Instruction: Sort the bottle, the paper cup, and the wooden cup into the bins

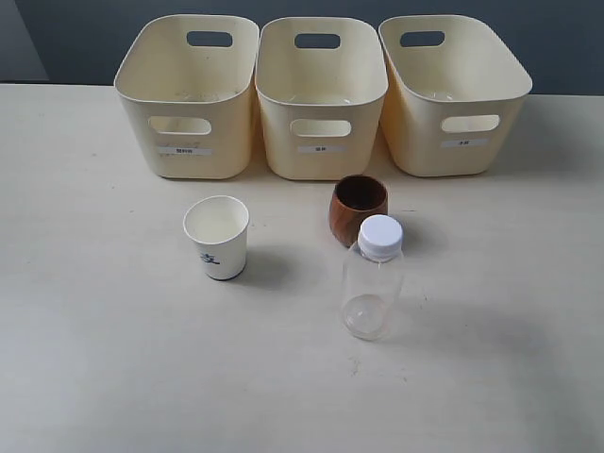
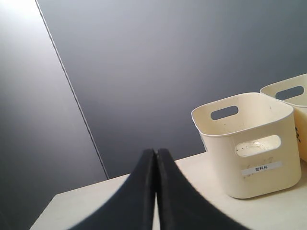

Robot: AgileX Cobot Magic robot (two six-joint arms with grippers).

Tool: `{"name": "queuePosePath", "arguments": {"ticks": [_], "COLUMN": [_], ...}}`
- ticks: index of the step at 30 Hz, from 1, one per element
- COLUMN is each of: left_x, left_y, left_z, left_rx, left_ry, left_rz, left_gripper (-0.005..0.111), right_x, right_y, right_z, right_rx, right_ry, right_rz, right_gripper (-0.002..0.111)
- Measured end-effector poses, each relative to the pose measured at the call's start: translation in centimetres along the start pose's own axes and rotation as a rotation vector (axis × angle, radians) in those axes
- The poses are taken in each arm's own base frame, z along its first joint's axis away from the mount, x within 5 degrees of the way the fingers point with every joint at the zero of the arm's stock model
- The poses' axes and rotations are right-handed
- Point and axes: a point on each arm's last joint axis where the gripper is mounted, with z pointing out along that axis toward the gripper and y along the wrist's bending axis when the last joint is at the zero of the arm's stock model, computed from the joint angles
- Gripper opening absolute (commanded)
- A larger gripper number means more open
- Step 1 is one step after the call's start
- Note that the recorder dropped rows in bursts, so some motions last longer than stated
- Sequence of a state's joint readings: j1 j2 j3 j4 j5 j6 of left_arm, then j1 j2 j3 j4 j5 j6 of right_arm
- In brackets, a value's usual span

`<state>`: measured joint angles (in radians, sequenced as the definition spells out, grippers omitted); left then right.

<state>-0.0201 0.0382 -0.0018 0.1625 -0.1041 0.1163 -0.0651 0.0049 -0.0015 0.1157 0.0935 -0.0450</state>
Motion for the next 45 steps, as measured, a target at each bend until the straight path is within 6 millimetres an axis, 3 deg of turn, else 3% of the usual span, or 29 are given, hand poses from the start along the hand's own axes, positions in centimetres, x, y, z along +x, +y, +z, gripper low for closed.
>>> {"name": "queuePosePath", "arguments": {"ticks": [6,15,26,45], "left_x": [0.00,0.00,0.00,0.00], "left_y": [0.00,0.00,0.00,0.00], "left_z": [0.00,0.00,0.00,0.00], "left_rx": [0.000,0.000,0.000,0.000], "left_ry": [0.000,0.000,0.000,0.000], "left_rz": [0.000,0.000,0.000,0.000], "left_gripper": [0.000,0.000,0.000,0.000], "right_x": [0.00,-0.14,-0.31,-0.54], "right_y": [0.02,0.32,0.38,0.21], "right_z": [0.00,-0.01,-0.01,-0.02], "right_rx": [-0.002,-0.037,-0.050,-0.040], "right_ry": [0.000,-0.007,-0.020,-0.050], "right_rz": [0.020,0.416,0.610,0.610], "right_gripper": [-0.001,-0.001,-0.001,-0.001]}}
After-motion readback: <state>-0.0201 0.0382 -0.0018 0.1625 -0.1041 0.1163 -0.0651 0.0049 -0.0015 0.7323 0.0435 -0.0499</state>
